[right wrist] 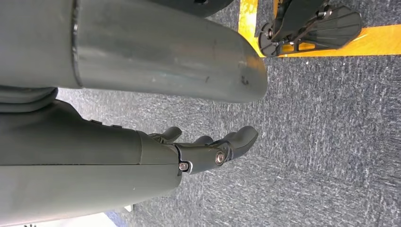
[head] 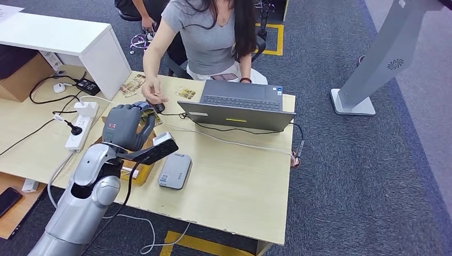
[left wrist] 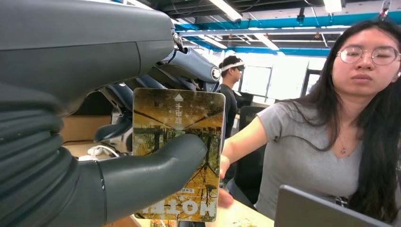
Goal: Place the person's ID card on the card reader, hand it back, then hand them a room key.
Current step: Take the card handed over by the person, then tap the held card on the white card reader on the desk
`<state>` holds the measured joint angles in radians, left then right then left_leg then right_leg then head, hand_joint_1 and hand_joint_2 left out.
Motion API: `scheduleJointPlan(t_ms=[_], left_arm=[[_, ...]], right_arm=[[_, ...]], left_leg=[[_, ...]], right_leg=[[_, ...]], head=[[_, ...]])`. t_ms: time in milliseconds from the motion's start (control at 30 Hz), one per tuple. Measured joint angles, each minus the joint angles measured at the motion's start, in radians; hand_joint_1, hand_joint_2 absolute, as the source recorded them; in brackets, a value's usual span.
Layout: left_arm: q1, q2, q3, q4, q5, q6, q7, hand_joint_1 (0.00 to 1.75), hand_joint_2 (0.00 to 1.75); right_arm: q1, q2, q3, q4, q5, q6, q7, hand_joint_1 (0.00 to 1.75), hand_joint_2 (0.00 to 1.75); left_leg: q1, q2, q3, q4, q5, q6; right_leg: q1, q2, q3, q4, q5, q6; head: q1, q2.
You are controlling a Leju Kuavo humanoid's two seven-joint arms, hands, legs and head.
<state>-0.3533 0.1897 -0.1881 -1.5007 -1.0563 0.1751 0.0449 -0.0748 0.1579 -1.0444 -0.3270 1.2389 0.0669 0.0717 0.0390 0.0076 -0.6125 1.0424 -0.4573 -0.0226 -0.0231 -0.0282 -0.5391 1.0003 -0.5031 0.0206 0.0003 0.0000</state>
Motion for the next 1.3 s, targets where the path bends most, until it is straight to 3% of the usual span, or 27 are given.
scheduleJointPlan(t_ms=[433, 1300], left_arm=[[0.038, -0.005, -0.017, 0.025, 0.005, -0.103, 0.002, 1.75, 1.75], [0.053, -0.01, -0.035, 0.083, 0.006, -0.107, 0.003, 1.75, 1.75]], right_arm=[[0.004, 0.0, 0.019, -0.006, 0.007, 0.004, -0.001, 0.0, 0.0], [0.007, 0.0, 0.025, -0.014, 0.007, 0.005, -0.002, 0.0, 0.0]], left_leg=[[0.0, 0.0, 0.0, 0.0, 0.0, 0.0], [0.0, 0.0, -0.001, 0.0, 0.0, 0.0]], right_leg=[[0.0, 0.0, -0.001, 0.0, 0.0, 0.0], [0.0, 0.0, -0.001, 0.0, 0.0, 0.0]], head=[[0.0, 0.0], [0.0, 0.0]])
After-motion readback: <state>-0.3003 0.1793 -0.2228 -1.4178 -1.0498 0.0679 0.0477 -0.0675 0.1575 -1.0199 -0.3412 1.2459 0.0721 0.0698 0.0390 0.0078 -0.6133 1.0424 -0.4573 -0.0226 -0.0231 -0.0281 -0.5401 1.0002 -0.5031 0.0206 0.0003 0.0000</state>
